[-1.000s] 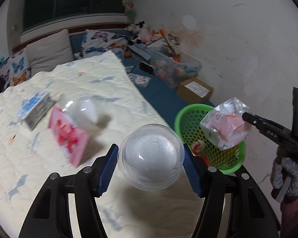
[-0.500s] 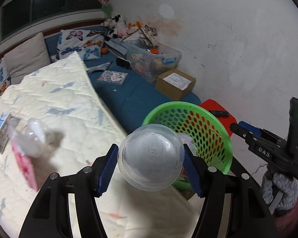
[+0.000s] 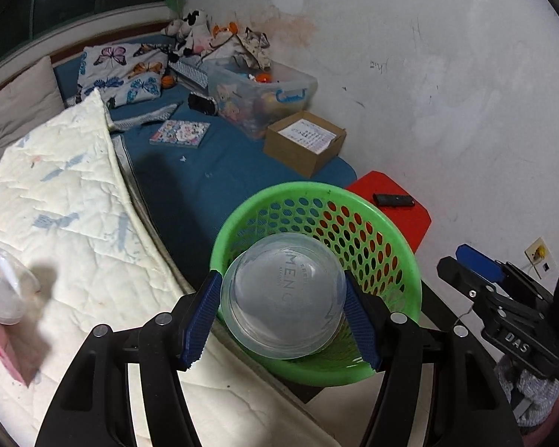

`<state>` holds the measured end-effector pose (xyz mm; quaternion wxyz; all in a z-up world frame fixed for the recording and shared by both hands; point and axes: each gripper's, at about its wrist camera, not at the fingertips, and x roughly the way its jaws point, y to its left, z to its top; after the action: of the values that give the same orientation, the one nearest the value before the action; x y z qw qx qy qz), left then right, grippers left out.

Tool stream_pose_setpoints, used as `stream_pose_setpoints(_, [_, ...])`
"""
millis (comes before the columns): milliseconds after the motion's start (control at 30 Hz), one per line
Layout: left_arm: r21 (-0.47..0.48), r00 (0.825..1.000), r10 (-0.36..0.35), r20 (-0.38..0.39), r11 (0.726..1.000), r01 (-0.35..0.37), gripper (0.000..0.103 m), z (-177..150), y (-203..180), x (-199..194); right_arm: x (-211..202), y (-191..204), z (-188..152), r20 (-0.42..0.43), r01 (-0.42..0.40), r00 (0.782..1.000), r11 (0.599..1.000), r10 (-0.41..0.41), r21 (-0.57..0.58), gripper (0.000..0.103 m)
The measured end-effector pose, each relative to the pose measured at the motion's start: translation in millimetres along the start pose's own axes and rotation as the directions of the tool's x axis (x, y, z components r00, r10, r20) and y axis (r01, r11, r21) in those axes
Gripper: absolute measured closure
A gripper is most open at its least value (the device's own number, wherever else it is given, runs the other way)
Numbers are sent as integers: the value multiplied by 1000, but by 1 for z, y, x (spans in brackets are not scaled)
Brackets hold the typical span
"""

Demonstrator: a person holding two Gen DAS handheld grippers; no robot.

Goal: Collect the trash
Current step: 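Carry the lid and bag to the green basket and release both, then move both tools back over the pink wrapper and jelly cup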

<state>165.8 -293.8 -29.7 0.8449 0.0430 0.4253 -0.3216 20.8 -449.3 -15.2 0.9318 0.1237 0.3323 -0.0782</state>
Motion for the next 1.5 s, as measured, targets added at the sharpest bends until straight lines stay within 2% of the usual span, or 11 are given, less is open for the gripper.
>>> stream_pose_setpoints(167, [4,1000,-15,-10,1000,15,31,-1,-2,7,0,-3,-1,-7,-1,1000,1000,1,12,47])
stream_pose_setpoints(400, [-13,1000,-8,8,1000,8,30,-7,7,-7,-3,1,-2,-9,-18,1000,1000,18,16,46])
stream_pose_setpoints(567, [-33,998,44,36,999,-43,30,-19,24,-29,-2,15,-3,-12,-39,999,999,39,-5,43])
stream_pose_setpoints(767, [-118,993,101,68,989,-92,30,-36,61,-59,1,43,0,-13,-81,997,996,80,-41,40])
stream_pose_setpoints(967, [-210,980,176,88,965,-154,30,-54,102,-86,8,78,4,-27,-127,992,987,125,-98,38])
stream_pose_setpoints(1100, [-291,968,232,97,936,-196,30,-65,134,-104,13,100,5,-33,-158,987,980,155,-122,37])
stream_pose_setpoints(1267, [-363,944,316,95,894,-263,29,-74,169,-116,16,124,7,-44,-189,982,969,185,-158,36])
stream_pose_setpoints(1367, [-413,942,327,78,870,-268,29,-74,191,-116,18,135,7,-50,-206,979,964,200,-171,36])
stream_pose_setpoints(1500, [-461,954,294,57,855,-236,27,-73,214,-108,22,147,7,-60,-223,975,957,216,-185,36])
